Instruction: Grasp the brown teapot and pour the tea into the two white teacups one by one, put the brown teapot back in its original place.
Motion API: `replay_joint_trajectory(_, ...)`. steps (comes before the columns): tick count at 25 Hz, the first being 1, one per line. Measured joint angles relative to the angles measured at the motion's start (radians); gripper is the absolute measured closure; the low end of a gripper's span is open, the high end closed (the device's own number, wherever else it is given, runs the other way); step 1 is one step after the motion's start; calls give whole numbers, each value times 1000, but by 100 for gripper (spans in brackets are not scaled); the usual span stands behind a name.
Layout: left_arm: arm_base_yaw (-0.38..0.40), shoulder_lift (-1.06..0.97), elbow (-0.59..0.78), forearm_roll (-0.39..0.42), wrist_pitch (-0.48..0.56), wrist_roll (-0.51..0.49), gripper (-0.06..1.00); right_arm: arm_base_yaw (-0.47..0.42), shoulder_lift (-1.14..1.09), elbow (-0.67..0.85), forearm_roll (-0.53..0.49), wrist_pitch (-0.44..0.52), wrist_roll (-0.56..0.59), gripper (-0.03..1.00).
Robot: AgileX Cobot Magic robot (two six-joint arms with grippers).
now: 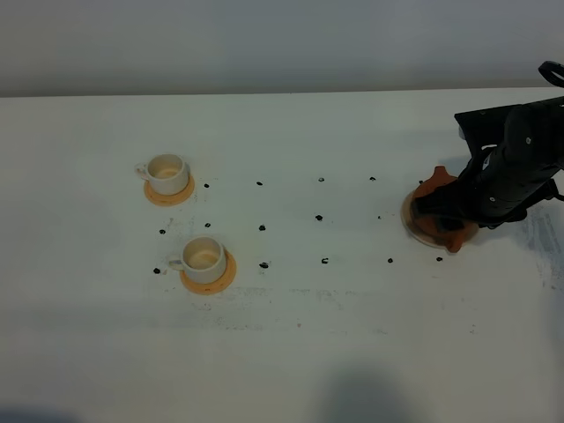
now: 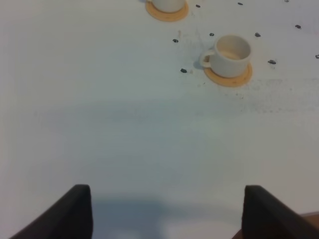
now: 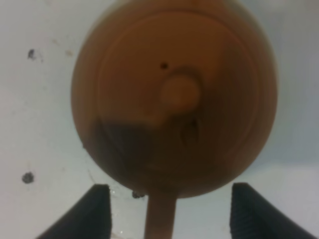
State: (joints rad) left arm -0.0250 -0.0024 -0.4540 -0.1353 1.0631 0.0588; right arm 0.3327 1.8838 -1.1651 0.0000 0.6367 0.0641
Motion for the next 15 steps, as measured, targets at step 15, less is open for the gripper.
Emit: replay_joint_trajectory(15,0,0,0,0,0,0,35,9,0,0,0,22,0,46)
